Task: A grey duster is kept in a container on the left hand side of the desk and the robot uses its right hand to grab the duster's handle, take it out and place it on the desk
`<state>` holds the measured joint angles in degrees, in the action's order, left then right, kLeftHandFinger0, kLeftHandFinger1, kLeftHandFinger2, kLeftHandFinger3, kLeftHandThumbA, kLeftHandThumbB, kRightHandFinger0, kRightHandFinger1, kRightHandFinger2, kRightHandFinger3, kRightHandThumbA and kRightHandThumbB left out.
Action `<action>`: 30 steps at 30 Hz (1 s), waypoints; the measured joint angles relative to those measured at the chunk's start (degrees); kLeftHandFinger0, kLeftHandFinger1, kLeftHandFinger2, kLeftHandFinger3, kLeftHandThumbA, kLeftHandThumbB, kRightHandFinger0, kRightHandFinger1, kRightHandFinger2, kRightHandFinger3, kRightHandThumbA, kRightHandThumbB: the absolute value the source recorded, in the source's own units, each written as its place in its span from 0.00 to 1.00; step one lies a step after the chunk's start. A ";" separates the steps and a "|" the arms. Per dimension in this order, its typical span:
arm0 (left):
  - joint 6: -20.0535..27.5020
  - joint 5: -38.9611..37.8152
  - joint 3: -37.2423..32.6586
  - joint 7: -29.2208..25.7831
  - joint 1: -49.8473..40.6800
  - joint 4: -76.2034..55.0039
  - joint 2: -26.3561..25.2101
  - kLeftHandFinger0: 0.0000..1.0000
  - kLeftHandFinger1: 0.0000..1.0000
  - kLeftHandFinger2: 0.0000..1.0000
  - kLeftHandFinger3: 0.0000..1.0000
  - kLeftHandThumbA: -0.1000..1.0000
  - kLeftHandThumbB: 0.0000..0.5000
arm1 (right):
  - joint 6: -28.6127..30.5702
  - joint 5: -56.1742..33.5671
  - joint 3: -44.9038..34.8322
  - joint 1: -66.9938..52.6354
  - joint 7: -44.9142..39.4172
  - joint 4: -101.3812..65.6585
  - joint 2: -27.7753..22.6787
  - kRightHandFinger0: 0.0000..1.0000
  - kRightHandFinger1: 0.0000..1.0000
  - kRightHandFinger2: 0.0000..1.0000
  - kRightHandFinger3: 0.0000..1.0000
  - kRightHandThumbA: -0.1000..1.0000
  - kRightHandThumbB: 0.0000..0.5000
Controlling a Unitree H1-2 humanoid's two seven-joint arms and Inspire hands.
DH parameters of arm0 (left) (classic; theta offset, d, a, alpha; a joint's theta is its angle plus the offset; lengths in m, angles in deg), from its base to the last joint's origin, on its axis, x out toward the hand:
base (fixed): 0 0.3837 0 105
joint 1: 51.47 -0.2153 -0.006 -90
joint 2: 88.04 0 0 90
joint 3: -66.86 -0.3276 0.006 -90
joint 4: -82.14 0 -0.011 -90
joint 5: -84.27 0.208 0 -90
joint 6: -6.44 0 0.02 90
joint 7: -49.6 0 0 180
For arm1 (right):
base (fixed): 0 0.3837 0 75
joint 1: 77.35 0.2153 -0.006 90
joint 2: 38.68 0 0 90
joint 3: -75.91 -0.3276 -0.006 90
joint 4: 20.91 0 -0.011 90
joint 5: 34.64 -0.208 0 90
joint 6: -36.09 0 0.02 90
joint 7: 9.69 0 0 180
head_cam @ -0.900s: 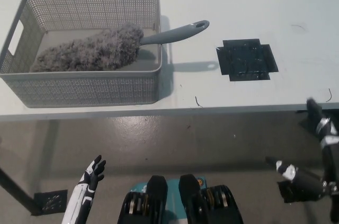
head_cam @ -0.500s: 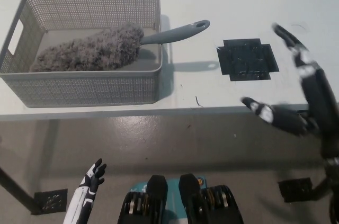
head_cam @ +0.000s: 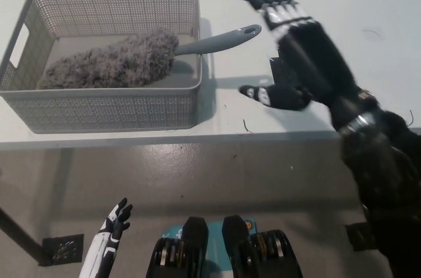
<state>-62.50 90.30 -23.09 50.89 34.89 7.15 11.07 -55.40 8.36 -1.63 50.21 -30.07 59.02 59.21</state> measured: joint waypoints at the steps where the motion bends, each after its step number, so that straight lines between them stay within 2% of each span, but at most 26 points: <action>1: 0.00 0.02 0.00 0.00 0.00 0.00 0.01 1.00 1.00 1.00 1.00 1.00 0.26 | -0.63 1.28 0.94 1.24 -0.42 1.71 0.07 1.00 1.00 1.00 1.00 0.93 1.00; 8: 0.02 0.20 -0.01 0.00 0.05 -0.01 0.00 1.00 1.00 1.00 1.00 1.00 0.25 | -5.41 9.05 6.96 8.62 -2.70 12.80 1.20 1.00 1.00 1.00 1.00 0.95 1.00; 11: 0.05 0.26 -0.01 0.00 0.12 -0.02 -0.01 1.00 1.00 1.00 1.00 1.00 0.21 | -7.50 12.02 9.12 11.24 -3.40 17.25 1.60 1.00 1.00 1.00 1.00 0.95 1.00; 15: 0.43 0.37 -0.06 0.00 0.27 -0.08 -0.09 1.00 1.00 1.00 1.00 1.00 0.24 | -11.15 16.64 12.70 16.09 -4.30 24.22 2.19 1.00 1.00 1.00 1.00 0.95 1.00; 17: 0.86 0.45 -0.17 0.01 0.35 -0.30 -0.22 1.00 1.00 1.00 1.00 1.00 0.23 | -13.70 19.39 14.51 19.16 -4.88 27.96 2.72 1.00 1.00 1.00 1.00 0.95 1.00; 20: 1.60 0.76 -0.42 0.02 0.61 -0.61 -0.53 1.00 1.00 1.00 1.00 1.00 0.22 | -16.61 22.18 16.30 23.11 -5.46 31.20 3.45 1.00 1.00 1.00 1.00 0.89 1.00; 23: 2.33 0.87 -0.57 0.03 0.86 -0.65 -0.87 1.00 1.00 1.00 1.00 1.00 0.22 | -18.81 24.21 17.79 26.30 -5.45 34.32 4.00 1.00 1.00 1.00 1.00 0.89 1.00; 24: 2.49 0.89 -0.59 0.03 0.85 -0.68 -0.98 1.00 1.00 1.00 1.00 1.00 0.22 | -19.60 24.92 18.52 27.37 -5.42 35.86 4.15 1.00 1.00 1.00 1.00 0.84 1.00; 25: 2.59 0.94 -0.61 0.03 0.82 -0.71 -1.05 1.00 1.00 1.00 1.00 1.00 0.23 | -20.28 25.83 19.28 27.97 -5.43 37.37 4.24 1.00 1.00 1.00 1.00 0.74 0.93; 26: 2.66 0.98 -0.62 0.03 0.81 -0.73 -1.07 1.00 1.00 1.00 1.00 1.00 0.24 | -20.54 26.16 19.53 28.18 -5.41 37.89 4.27 1.00 1.00 1.00 1.00 0.61 0.77; 27: 2.73 1.08 -0.63 0.04 0.78 -0.81 -1.14 1.00 1.00 1.00 1.00 1.00 0.24 | -21.33 27.74 20.22 28.84 -5.25 40.32 4.57 0.98 0.94 1.00 1.00 0.51 0.73; 28: 2.73 1.10 -0.63 0.04 0.80 -0.81 -1.14 1.00 1.00 1.00 1.00 1.00 0.25 | -21.52 28.19 20.19 28.91 -5.04 40.91 4.71 0.53 0.52 0.62 1.00 0.41 0.53; 29: 2.74 1.13 -0.64 0.04 0.83 -0.81 -1.14 1.00 1.00 1.00 1.00 1.00 0.25 | -21.90 29.10 20.02 29.06 -3.76 43.21 5.23 0.36 0.41 0.53 1.00 0.39 0.55; 30: 2.73 1.17 -0.64 0.04 0.88 -0.80 -1.08 1.00 1.00 1.00 1.00 1.00 0.23 | -22.13 29.35 19.82 29.01 -2.45 45.41 5.61 0.11 0.13 0.24 0.96 0.30 0.42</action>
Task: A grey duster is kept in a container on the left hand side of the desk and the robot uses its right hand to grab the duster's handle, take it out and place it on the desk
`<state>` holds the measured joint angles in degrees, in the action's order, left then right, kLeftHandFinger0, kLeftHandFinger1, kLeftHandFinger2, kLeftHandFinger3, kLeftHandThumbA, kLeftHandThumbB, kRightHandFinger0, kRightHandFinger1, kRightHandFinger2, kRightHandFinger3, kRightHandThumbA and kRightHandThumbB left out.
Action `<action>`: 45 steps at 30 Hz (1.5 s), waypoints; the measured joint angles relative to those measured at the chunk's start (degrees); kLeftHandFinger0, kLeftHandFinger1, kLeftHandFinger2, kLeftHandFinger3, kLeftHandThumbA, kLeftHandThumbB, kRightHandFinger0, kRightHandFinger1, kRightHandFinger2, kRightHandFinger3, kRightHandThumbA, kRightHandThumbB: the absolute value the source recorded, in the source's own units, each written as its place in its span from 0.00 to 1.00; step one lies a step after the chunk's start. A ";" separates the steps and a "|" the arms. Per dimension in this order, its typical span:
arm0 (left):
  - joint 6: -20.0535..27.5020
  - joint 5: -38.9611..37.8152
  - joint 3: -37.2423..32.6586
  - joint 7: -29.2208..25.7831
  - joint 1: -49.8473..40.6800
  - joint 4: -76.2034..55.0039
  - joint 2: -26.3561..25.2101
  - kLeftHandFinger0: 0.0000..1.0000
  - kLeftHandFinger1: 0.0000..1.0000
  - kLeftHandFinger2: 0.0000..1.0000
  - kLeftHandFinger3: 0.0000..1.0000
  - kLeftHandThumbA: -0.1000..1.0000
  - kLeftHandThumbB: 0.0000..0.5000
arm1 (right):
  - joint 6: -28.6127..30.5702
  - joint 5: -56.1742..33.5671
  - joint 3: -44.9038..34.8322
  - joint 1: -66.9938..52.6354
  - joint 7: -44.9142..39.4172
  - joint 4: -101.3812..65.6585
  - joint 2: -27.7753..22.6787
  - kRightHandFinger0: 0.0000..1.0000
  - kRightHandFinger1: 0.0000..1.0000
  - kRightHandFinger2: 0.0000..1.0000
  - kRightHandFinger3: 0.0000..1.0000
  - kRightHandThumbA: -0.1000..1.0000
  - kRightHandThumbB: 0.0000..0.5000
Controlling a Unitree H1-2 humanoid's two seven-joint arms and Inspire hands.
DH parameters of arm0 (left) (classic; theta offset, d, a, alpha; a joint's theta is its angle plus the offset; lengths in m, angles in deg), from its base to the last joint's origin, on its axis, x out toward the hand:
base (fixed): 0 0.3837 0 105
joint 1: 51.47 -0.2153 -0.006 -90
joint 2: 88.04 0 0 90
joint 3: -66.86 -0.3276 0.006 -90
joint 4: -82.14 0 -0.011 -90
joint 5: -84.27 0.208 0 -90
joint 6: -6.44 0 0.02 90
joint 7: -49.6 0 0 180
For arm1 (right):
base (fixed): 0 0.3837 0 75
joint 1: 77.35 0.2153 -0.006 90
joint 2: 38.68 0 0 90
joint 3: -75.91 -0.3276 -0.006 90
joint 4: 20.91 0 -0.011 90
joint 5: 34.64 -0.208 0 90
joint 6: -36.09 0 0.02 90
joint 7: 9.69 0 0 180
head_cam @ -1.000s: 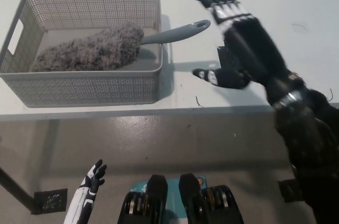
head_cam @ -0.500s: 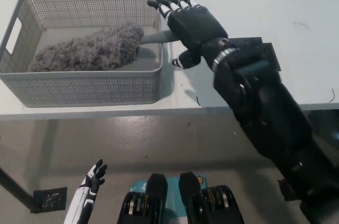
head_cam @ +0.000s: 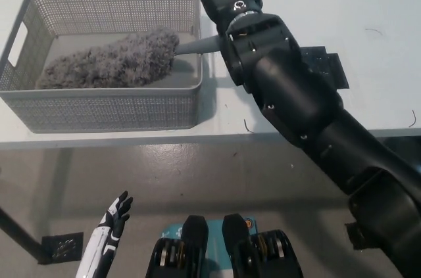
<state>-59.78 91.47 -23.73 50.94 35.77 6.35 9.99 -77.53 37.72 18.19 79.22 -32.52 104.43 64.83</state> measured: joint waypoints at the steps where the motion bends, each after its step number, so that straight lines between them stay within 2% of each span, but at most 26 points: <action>1: -0.01 0.03 0.00 0.00 0.01 0.02 0.01 1.00 1.00 1.00 1.00 1.00 0.20 | -0.06 0.01 -0.08 -0.03 0.75 0.97 0.16 0.00 0.01 0.06 0.80 0.20 0.43; 2: -0.02 0.05 0.00 0.00 0.02 0.02 0.01 1.00 1.00 1.00 1.00 1.00 0.20 | -0.11 0.01 -0.20 -0.05 1.62 2.21 0.27 0.00 0.00 0.05 0.70 0.17 0.49; 3: -0.03 0.07 0.00 0.00 0.02 0.03 0.01 1.00 1.00 1.00 1.00 1.00 0.20 | -0.16 0.00 -0.41 -0.07 2.64 3.46 0.37 0.00 0.00 0.03 0.65 0.16 0.51; 4: -0.03 0.09 0.00 0.01 0.03 0.03 0.00 1.00 1.00 1.00 1.00 1.00 0.21 | -0.16 0.00 -0.58 -0.07 3.13 4.10 0.43 0.08 0.11 0.19 0.77 0.25 0.55; 5: -0.04 0.13 -0.01 0.03 0.07 0.03 -0.01 1.00 1.00 1.00 1.00 1.00 0.21 | -0.21 -0.04 -1.35 -0.07 4.66 5.95 0.58 0.07 0.10 0.21 0.80 0.26 0.57; 6: -0.04 0.15 -0.09 0.06 0.12 0.02 -0.06 1.00 1.00 1.00 1.00 1.00 0.23 | -0.25 -0.08 -2.45 -0.02 5.43 7.26 0.80 0.19 0.21 0.36 1.00 0.45 0.89; 7: -0.04 0.17 -0.33 0.23 0.28 -0.02 -0.21 1.00 1.00 1.00 1.00 1.00 0.23 | -0.47 -0.45 -4.41 0.08 6.37 9.04 1.34 0.19 0.20 0.37 1.00 0.48 0.91; 8: -0.04 0.17 -0.56 0.47 0.53 -0.08 -0.34 1.00 1.00 1.00 1.00 1.00 0.25 | -0.68 -1.04 -6.33 0.02 7.21 10.10 1.55 0.24 0.27 0.45 1.00 0.56 0.96; 9: -0.04 0.18 -0.70 0.58 0.68 -0.15 -0.42 1.00 1.00 1.00 1.00 1.00 0.26 | -0.83 -1.50 -7.71 -0.10 7.50 10.41 1.62 0.36 0.40 0.61 1.00 0.61 0.98; 10: -0.04 0.18 -0.91 0.79 0.94 -0.28 -0.69 1.00 1.00 1.00 1.00 1.00 0.25 | -1.22 -2.20 -9.39 -0.35 8.05 10.72 1.72 0.87 1.00 1.00 1.00 0.70 1.00; 11: -0.04 0.18 -1.03 0.90 1.08 -0.35 -0.88 1.00 1.00 1.00 1.00 1.00 0.24 | -1.44 -2.75 -10.16 -0.57 8.19 10.89 1.73 1.00 1.00 1.00 1.00 0.77 1.00; 12: -0.05 0.18 -1.17 1.06 1.21 -0.45 -1.06 1.00 1.00 1.00 1.00 1.00 0.24 | -1.63 -3.33 -10.75 -0.93 8.29 10.86 1.70 1.00 1.00 1.00 1.00 0.80 1.00; 14: -0.04 0.18 -1.34 1.29 1.34 -0.58 -1.21 1.00 1.00 1.00 1.00 1.00 0.24 | -1.76 -3.96 -11.26 -1.37 8.42 10.77 1.64 1.00 1.00 1.00 1.00 0.95 1.00; 16: -0.05 0.21 -1.77 1.46 1.58 -0.80 -1.30 1.00 1.00 1.00 1.00 1.00 0.26 | -1.97 -5.66 -12.19 -2.50 8.65 10.15 1.30 1.00 1.00 1.00 1.00 0.99 1.00; 25: -0.54 0.39 -2.35 1.52 1.73 -0.85 -1.30 1.00 1.00 1.00 1.00 1.00 0.29 | -2.07 -10.09 -12.69 -4.77 6.84 -2.14 -2.02 1.00 1.00 1.00 1.00 1.00 1.00; 28: -0.89 0.40 -2.37 1.55 1.68 -1.05 -1.30 1.00 1.00 1.00 1.00 1.00 0.30 | -2.41 -10.77 -12.43 -4.77 4.34 -6.71 -2.79 1.00 1.00 1.00 1.00 0.95 1.00; 33: -0.88 0.40 -2.38 1.54 1.67 -1.14 -1.30 1.00 1.00 1.00 1.00 1.00 0.29 | -2.61 -11.57 -12.06 -5.53 0.23 -11.46 -2.62 1.00 1.00 1.00 1.00 0.94 1.00; 36: -0.88 0.40 -2.39 1.54 1.65 -1.14 -1.30 1.00 1.00 1.00 1.00 1.00 0.28 | -2.65 -12.15 -11.95 -6.06 -2.05 -13.40 -2.57 1.00 1.00 1.00 1.00 1.00 1.00; 38: -0.88 0.40 -2.40 1.56 1.65 -1.15 -1.31 1.00 1.00 1.00 1.00 1.00 0.25 | -2.68 -12.29 -12.02 -6.31 -3.57 -15.08 -2.56 1.00 1.00 1.00 1.00 1.00 1.00; 41: -0.88 0.40 -2.44 1.57 1.65 -1.15 -1.32 1.00 1.00 1.00 1.00 1.00 0.29 | -2.70 -12.22 -12.44 -6.58 -6.41 -18.54 -2.33 1.00 1.00 1.00 1.00 1.00 1.00; 45: -0.88 0.37 -2.45 1.60 1.74 -1.15 -1.55 1.00 1.00 1.00 1.00 0.98 0.28 | -2.74 -11.73 -12.51 -6.64 -10.59 -24.68 -1.60 1.00 1.00 1.00 1.00 1.00 1.00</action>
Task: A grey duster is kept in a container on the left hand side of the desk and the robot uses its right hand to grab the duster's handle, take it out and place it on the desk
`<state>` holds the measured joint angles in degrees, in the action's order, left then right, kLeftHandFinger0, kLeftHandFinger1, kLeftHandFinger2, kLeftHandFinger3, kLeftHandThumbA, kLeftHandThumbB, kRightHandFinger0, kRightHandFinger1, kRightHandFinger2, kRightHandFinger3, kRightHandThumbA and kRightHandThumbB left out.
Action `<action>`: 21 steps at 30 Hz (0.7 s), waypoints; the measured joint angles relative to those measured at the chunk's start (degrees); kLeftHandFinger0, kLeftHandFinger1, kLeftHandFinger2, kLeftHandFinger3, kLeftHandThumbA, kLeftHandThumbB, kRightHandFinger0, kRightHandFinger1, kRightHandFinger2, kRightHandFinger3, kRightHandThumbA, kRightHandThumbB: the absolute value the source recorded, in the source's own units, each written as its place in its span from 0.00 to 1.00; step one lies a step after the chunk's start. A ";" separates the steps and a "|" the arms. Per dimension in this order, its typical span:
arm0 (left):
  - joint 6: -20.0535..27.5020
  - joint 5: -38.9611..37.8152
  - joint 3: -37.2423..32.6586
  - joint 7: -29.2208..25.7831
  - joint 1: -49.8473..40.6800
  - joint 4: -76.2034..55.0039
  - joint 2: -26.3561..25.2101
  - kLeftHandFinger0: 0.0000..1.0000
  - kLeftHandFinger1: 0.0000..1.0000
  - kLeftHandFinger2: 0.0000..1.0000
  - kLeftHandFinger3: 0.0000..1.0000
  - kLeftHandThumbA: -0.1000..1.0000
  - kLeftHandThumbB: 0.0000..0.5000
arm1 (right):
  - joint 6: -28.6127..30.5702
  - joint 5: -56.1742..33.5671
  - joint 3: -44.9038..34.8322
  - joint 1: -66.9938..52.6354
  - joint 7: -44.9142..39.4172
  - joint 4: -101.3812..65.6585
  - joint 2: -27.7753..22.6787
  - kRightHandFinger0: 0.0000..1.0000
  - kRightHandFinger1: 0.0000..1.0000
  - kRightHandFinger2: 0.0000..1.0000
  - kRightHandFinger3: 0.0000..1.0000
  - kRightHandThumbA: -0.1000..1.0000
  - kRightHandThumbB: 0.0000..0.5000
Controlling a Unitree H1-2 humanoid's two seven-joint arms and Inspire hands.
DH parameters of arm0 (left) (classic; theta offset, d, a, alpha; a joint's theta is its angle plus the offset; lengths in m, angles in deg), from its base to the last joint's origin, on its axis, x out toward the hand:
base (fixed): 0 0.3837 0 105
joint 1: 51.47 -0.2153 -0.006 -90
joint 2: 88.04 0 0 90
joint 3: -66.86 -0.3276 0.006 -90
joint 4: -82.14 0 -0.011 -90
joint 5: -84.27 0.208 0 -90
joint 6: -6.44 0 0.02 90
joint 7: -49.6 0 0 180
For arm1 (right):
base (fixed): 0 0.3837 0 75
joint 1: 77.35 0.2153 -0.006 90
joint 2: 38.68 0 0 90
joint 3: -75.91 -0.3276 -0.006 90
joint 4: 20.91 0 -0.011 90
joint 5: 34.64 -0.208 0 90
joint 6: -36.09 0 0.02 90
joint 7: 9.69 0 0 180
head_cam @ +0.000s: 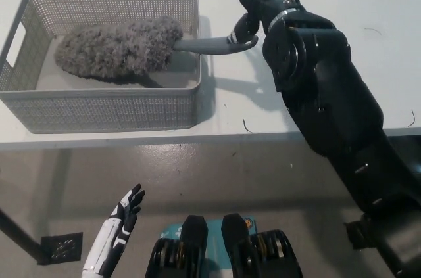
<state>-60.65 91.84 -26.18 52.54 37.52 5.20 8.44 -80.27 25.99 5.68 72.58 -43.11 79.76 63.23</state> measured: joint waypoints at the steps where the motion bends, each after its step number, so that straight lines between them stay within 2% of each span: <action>1: 0.00 -0.02 0.00 0.00 0.00 0.01 -0.09 1.00 1.00 1.00 1.00 0.98 0.28 | -0.01 0.30 0.07 -0.01 -0.75 -1.18 0.24 1.00 1.00 1.00 1.00 1.00 1.00; 14: 0.06 -0.05 -0.12 0.56 -0.11 0.05 -0.43 1.00 1.00 1.00 1.00 0.99 0.21 | -0.04 2.35 1.25 -1.62 -6.66 -3.95 2.57 1.00 1.00 1.00 1.00 1.00 1.00; 17: 0.06 -0.02 -0.13 0.61 -0.11 0.05 -0.44 1.00 1.00 1.00 1.00 0.97 0.23 | -0.05 2.50 1.26 -1.75 -7.38 -3.73 2.58 1.00 1.00 1.00 1.00 1.00 1.00; 18: 0.07 -0.02 -0.15 0.62 -0.11 0.05 -0.44 1.00 1.00 1.00 1.00 0.97 0.23 | -0.05 2.55 1.26 -1.82 -7.55 -3.37 2.58 1.00 1.00 1.00 1.00 0.94 1.00; 19: 0.07 -0.01 -0.18 0.63 -0.11 0.05 -0.43 1.00 1.00 1.00 1.00 0.97 0.23 | -0.05 2.59 1.27 -2.02 -7.66 -2.26 2.61 1.00 1.00 1.00 1.00 0.97 1.00; 21: 0.08 0.00 -0.18 0.63 -0.18 0.04 -0.44 1.00 1.00 1.00 1.00 0.97 0.23 | -0.05 2.66 1.31 -2.85 -7.69 -0.43 2.63 1.00 1.00 1.00 1.00 0.97 1.00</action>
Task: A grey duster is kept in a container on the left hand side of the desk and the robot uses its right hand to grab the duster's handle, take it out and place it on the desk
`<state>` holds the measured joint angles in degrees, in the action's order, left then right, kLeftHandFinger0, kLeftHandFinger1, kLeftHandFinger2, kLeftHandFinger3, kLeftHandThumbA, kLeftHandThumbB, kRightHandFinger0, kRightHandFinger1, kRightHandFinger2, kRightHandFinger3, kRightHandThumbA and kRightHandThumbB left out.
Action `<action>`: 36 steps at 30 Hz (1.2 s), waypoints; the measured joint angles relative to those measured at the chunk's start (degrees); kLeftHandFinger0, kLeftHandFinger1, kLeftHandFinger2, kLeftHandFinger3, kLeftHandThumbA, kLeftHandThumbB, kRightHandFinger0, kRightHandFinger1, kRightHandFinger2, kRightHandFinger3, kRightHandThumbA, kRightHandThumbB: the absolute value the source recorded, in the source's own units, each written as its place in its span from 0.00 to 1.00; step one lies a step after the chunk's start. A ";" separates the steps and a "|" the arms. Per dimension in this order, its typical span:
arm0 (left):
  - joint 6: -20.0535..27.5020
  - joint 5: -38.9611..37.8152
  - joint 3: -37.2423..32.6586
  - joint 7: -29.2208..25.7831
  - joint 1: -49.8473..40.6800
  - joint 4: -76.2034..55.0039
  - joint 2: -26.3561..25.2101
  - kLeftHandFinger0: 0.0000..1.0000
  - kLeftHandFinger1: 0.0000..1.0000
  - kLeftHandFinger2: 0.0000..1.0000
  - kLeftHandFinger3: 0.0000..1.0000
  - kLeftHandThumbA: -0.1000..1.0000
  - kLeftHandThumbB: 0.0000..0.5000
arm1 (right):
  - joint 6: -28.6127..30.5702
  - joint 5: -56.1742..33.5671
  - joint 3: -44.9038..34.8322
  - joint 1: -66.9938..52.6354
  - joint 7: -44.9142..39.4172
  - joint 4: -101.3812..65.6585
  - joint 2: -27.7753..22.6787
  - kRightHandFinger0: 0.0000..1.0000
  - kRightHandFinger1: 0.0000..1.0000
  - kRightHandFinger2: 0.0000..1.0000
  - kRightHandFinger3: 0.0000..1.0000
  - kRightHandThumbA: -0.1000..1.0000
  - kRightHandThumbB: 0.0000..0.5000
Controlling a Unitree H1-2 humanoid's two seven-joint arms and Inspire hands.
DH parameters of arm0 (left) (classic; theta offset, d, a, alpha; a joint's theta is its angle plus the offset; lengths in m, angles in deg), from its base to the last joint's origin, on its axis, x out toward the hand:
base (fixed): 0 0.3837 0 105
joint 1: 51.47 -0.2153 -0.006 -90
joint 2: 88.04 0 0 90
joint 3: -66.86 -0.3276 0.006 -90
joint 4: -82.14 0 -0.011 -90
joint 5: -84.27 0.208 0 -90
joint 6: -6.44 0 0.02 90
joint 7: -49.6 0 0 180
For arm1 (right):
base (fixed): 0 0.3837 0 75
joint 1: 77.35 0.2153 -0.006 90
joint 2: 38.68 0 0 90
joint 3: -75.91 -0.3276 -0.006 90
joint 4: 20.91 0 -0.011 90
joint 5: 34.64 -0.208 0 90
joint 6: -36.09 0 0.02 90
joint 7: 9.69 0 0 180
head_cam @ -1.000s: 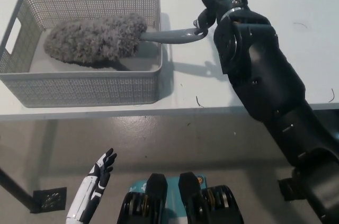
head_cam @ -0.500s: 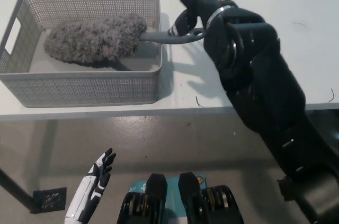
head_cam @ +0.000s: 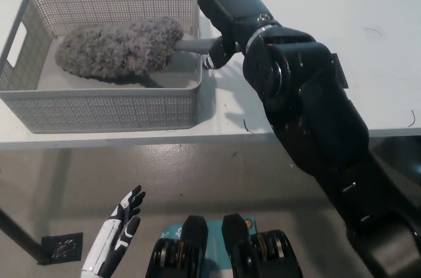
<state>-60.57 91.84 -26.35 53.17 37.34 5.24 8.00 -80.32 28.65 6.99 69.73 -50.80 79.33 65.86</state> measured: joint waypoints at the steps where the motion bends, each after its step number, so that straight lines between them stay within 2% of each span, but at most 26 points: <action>1: 0.00 0.00 0.00 0.00 -0.06 0.00 0.00 1.00 1.00 1.00 1.00 0.97 0.23 | 0.00 0.05 0.05 -0.37 0.00 0.82 0.00 1.00 1.00 1.00 1.00 0.97 1.00; 6: -0.01 0.01 0.00 0.00 -0.36 -0.01 0.01 1.00 1.00 1.00 1.00 1.00 0.30 | -0.01 0.54 0.07 -2.09 0.05 4.80 -0.23 1.00 1.00 1.00 1.00 0.96 1.00; 10: -0.04 0.07 0.00 -0.01 -0.13 -0.01 0.01 1.00 1.00 1.00 1.00 0.99 0.25 | -0.01 0.62 0.05 -2.05 0.50 7.54 -1.05 1.00 1.00 1.00 1.00 0.96 1.00; 15: -0.04 0.35 -0.04 0.00 -0.04 0.00 0.00 1.00 1.00 1.00 1.00 0.99 0.26 | -0.01 0.65 0.06 -2.06 1.62 10.92 -1.39 1.00 1.00 1.00 1.00 0.98 1.00; 21: -0.07 0.57 -0.15 0.00 -0.07 0.05 0.01 1.00 1.00 1.00 1.00 0.99 0.28 | 0.00 0.88 0.93 -2.08 6.68 16.18 -1.25 1.00 1.00 1.00 1.00 0.94 1.00; 22: -0.10 0.57 -0.14 0.00 -0.07 0.15 0.02 1.00 1.00 1.00 1.00 0.98 0.28 | 0.06 0.88 0.94 -2.09 8.43 17.53 -1.14 0.17 0.22 0.46 1.00 0.76 0.89; 23: -0.13 0.57 -0.15 0.00 -0.07 0.23 0.03 1.00 1.00 1.00 1.00 0.97 0.28 | 0.12 0.86 0.93 -2.11 9.48 18.45 -1.07 0.03 0.08 0.30 0.94 0.68 0.74; 24: -0.14 0.57 -0.14 0.00 -0.07 0.29 0.05 1.00 1.00 1.00 1.00 0.96 0.26 | 0.14 0.85 0.91 -2.16 10.01 18.85 -1.04 0.00 0.01 0.15 0.50 0.47 0.60; 25: -0.16 0.57 -0.14 0.00 -0.07 0.38 0.05 1.00 1.00 1.00 1.00 0.95 0.26 | 0.21 0.82 0.87 -2.19 10.74 19.29 -0.98 0.00 0.00 0.11 0.28 0.37 0.51; 26: -0.21 0.56 -0.14 0.00 -0.07 0.65 0.07 1.00 1.00 1.00 1.00 0.95 0.23 | 0.35 0.67 0.57 -2.28 12.23 20.60 -0.80 0.00 0.00 0.09 0.07 0.33 0.39; 27: -0.22 0.56 -0.14 0.00 -0.09 0.79 0.08 1.00 1.00 1.00 1.00 0.95 0.23 | 0.51 0.57 0.27 -2.37 13.24 21.24 -0.65 0.00 0.00 0.09 0.07 0.33 0.39; 28: -0.25 0.56 -0.14 0.00 -0.09 0.92 0.08 1.00 1.00 1.00 1.00 0.96 0.24 | 0.71 0.40 -0.18 -2.46 14.31 22.19 -0.50 0.00 0.00 0.11 0.07 0.34 0.34; 30: -0.33 0.56 -0.14 0.00 -0.10 1.22 0.09 1.00 1.00 1.00 1.00 0.96 0.24 | 1.20 0.03 -1.09 -2.73 16.50 24.15 -0.07 0.00 0.00 0.09 0.09 0.35 0.28; 31: -0.36 0.56 -0.14 0.00 -0.09 1.32 0.08 1.00 1.00 1.00 1.00 0.96 0.26 | 1.36 -0.24 -1.48 -2.85 17.27 24.93 0.14 0.00 0.00 0.04 0.02 0.32 0.26; 32: -0.41 0.56 -0.14 0.00 -0.09 1.38 0.08 1.00 1.00 1.00 1.00 0.95 0.26 | 1.56 -0.51 -1.87 -2.96 18.24 25.71 0.34 0.00 0.00 0.03 0.00 0.35 0.21; 33: -0.44 0.56 -0.14 0.00 -0.09 1.43 0.08 1.00 1.00 1.00 1.00 0.94 0.24 | 1.72 -0.79 -2.28 -3.05 19.08 26.38 0.53 0.00 0.00 0.03 0.00 0.35 0.22; 35: -0.53 0.56 -0.14 0.01 -0.09 1.49 0.09 1.00 1.00 1.00 1.00 0.93 0.24 | 2.36 -1.56 -3.55 -3.22 21.28 28.13 1.06 0.00 0.00 0.00 0.00 0.45 0.21; 36: -0.56 0.56 -0.15 0.01 -0.09 1.52 0.08 1.00 1.00 1.00 1.00 0.93 0.24 | 2.68 -1.91 -4.17 -3.25 22.16 28.82 1.24 0.00 0.00 0.00 0.00 0.46 0.20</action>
<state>-61.13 92.40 -26.50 53.18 37.25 6.76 8.09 -77.64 26.74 2.82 66.47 -28.63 108.15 67.10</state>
